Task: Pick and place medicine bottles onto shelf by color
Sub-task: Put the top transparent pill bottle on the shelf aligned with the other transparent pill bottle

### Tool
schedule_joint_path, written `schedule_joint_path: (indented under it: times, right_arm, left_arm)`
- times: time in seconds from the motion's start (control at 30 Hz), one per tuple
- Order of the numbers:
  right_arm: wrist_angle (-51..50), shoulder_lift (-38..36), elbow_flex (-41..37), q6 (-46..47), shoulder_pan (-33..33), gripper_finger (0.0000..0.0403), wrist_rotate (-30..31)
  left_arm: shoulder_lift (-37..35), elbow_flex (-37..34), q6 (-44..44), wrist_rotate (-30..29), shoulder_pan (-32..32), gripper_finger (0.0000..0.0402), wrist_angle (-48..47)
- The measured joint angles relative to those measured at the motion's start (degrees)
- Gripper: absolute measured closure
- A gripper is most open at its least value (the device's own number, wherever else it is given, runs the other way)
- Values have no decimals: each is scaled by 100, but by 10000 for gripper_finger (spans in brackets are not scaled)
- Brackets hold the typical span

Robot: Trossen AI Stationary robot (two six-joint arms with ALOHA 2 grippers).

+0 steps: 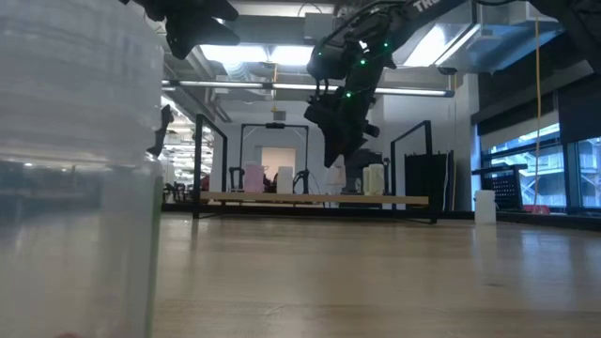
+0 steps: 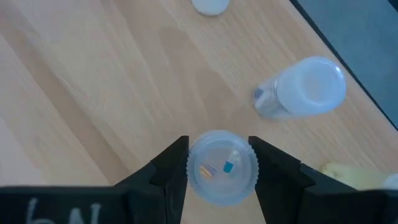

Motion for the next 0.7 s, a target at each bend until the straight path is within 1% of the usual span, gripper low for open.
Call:
schedule_joint_path:
  times: [0.1, 0.23, 0.3, 0.37, 0.57, 0.7]
  right_arm:
    - [108, 0, 0, 72, -8, 247, 0]
    - [111, 0, 0, 426, -52, 247, -42]
    - [109, 0, 0, 321, -60, 247, -34]
    - [108, 0, 0, 155, -60, 247, 4]
    - [117, 0, 0, 150, -58, 247, -2]
    - [117, 0, 0, 178, -58, 247, 0]
  left_arm:
    - [0, -1, -1, -2, 0, 221, 0]
    - [0, 0, 0, -5, 0, 221, 2]
    - [0, 0, -2, -79, -2, 221, 0]
    - [0, -1, -4, -331, -3, 221, 0]
    - [0, -2, -7, -1271, -2, 221, 2]
    - [0, -1, 0, -1491, 0, 221, 1]
